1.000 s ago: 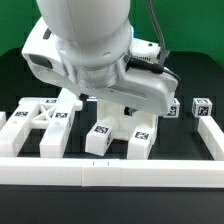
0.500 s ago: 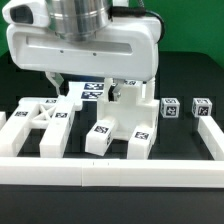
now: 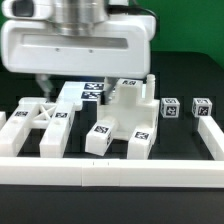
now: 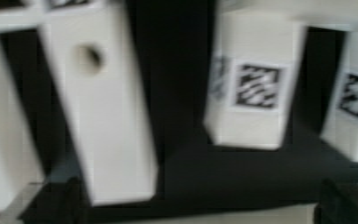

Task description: Assemble chair

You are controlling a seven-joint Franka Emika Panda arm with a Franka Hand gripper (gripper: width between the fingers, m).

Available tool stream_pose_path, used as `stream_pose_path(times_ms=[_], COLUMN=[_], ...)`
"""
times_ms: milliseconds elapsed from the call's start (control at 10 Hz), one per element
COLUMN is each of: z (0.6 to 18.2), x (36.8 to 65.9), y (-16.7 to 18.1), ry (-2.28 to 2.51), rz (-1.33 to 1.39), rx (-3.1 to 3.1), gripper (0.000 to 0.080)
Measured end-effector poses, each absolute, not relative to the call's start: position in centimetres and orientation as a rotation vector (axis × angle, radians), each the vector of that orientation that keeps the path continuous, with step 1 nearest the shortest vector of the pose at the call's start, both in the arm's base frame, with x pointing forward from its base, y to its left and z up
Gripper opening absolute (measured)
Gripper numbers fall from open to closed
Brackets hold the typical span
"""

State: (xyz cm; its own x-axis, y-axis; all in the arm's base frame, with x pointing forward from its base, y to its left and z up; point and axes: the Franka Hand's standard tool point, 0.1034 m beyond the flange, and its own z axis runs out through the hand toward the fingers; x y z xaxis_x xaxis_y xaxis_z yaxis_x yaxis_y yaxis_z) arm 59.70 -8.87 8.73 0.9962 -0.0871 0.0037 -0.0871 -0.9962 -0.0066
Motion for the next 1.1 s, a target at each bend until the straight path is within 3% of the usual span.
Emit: stream_pose_path(times_ms=[200, 600, 1100], z=[8.6, 8.4, 3.6], x=[60.7, 60.6, 59.1], y=[-11.2, -10.9, -12.3], ry=[0.034, 0.044, 0.070], rz=[-0.027, -0.021, 0.047], rx=[-3.143, -3.144, -3.158], gripper=[0.0649, 0.0649, 0.0649])
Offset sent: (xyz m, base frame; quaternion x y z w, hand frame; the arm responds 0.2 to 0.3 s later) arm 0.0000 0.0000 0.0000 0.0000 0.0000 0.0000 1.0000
